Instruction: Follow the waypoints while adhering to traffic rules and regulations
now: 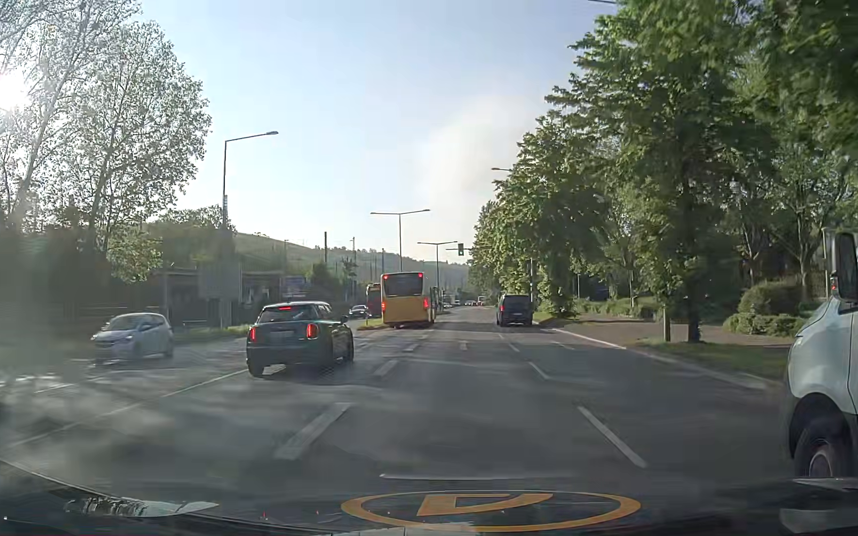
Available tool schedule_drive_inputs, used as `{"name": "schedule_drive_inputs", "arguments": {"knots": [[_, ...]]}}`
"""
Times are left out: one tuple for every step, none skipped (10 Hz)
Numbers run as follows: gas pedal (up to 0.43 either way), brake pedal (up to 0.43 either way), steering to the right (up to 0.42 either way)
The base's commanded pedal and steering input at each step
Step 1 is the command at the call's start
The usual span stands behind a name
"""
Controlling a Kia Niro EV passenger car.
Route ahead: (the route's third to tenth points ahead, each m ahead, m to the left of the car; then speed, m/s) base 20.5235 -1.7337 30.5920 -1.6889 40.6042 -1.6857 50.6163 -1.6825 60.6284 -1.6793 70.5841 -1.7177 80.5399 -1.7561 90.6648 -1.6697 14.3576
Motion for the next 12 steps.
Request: {"name": "schedule_drive_inputs", "arguments": {"knots": [[0.138,0.000,0.002],[0.138,0.000,0.002],[0.138,0.000,-0.001],[0.150,0.000,-0.003],[0.157,0.000,-0.004],[0.157,0.000,-0.003],[0.157,0.000,-0.003],[0.157,0.000,-0.003],[0.157,0.000,-0.004],[0.150,0.000,-0.003],[0.150,0.000,-0.004],[0.150,0.000,-0.003]]}}
